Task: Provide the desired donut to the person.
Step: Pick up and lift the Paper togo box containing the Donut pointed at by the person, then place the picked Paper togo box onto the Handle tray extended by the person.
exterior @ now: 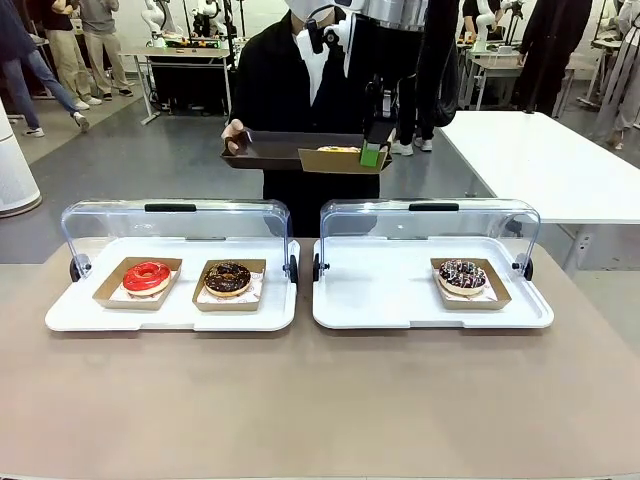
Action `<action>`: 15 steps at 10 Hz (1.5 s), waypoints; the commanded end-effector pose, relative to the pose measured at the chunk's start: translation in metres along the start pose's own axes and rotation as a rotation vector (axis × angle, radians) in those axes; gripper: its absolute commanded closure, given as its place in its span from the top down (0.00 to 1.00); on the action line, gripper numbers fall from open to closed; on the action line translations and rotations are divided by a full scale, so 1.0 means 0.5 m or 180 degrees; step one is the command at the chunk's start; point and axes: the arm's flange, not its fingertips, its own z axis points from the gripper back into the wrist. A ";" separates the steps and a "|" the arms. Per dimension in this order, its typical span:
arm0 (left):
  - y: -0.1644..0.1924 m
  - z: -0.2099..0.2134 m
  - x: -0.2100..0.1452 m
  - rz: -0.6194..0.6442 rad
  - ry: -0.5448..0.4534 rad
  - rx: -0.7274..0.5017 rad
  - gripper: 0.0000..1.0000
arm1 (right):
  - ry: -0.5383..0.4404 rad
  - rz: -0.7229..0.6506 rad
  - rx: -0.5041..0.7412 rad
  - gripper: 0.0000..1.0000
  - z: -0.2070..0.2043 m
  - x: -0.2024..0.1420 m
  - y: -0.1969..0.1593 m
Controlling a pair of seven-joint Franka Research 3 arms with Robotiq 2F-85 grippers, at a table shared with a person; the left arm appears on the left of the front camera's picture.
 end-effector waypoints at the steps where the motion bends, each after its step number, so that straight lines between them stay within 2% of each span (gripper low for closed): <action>1: -0.001 0.002 0.000 -0.0022 -0.0027 -0.0007 1.00 | 0.0019 -0.0021 0.0009 0.00 -0.006 -0.009 0.010; 15: -0.001 0.002 0.000 -0.0022 -0.0027 -0.0007 1.00 | 0.0019 -0.0021 0.0009 0.00 -0.006 -0.009 0.010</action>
